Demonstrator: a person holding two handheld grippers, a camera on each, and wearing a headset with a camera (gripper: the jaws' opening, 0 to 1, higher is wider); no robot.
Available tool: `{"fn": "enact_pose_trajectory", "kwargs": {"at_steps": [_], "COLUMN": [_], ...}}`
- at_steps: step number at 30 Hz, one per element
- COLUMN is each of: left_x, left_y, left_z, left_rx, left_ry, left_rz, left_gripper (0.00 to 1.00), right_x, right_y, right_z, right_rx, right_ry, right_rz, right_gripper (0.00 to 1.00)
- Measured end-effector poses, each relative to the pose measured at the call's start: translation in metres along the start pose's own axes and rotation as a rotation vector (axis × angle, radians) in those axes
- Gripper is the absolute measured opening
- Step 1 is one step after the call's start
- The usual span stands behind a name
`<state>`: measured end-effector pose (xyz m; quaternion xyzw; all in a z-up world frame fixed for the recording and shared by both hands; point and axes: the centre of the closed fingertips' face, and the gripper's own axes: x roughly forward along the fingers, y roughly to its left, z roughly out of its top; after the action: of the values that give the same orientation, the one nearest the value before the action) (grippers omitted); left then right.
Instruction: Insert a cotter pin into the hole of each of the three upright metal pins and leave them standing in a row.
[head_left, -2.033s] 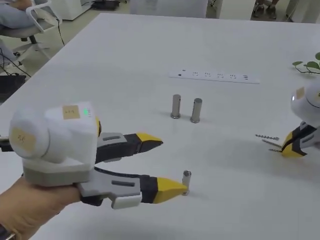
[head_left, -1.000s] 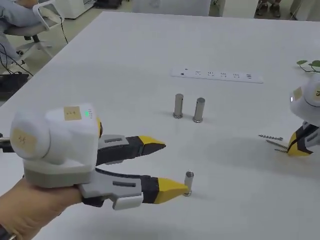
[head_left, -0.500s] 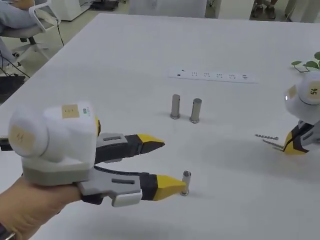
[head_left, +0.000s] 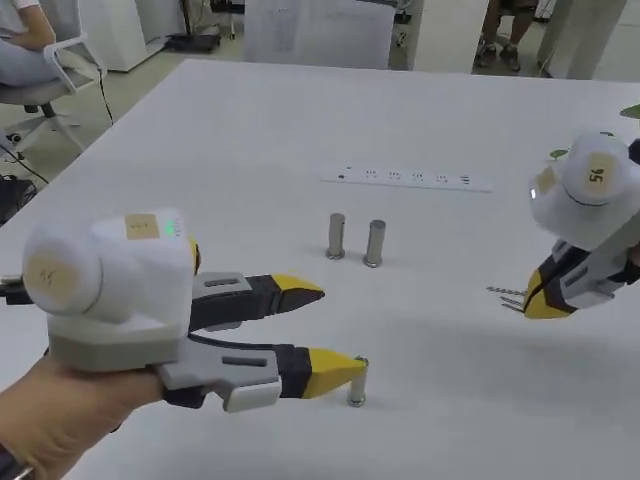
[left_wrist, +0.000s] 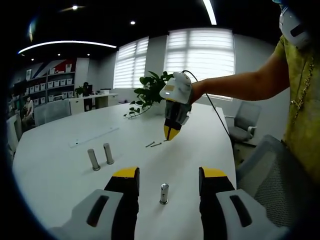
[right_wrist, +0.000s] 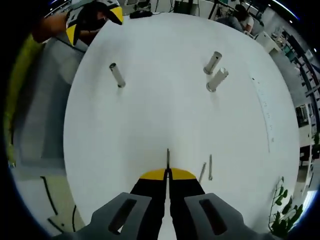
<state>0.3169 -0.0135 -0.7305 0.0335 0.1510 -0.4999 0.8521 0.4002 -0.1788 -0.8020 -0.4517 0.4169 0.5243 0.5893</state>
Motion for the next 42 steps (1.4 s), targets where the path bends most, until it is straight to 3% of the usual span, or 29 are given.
{"fn": "enact_pose_trajectory", "kwargs": {"at_steps": [5,15,20,28,42], "left_x": [0.001,0.013,0.022,0.037,0.051], "left_y": [-0.003,-0.022,-0.034,-0.045,-0.053], "left_z": [0.011,0.03,0.028,0.028,0.024], "left_rx": [0.025,0.117,0.179,0.242,0.258], "left_ry": [-0.009,0.002,0.049,0.082,0.102], "left_rz": [-0.008,-0.069,-0.108,-0.147,-0.175], "left_gripper": [0.44,0.4,0.37,0.3,0.19], "right_x": [-0.016,-0.037,-0.043,-0.051,-0.053], "right_y": [0.021,0.058,0.07,0.087,0.099], "right_z": [0.024,0.056,0.066,0.081,0.092], "right_rx": [-0.036,-0.11,-0.138,-0.168,-0.188], "right_ry": [-0.025,-0.036,-0.026,-0.033,-0.029], "right_rz": [0.012,0.045,0.054,0.073,0.094], "right_gripper": [0.01,0.02,0.02,0.02,0.02]}}
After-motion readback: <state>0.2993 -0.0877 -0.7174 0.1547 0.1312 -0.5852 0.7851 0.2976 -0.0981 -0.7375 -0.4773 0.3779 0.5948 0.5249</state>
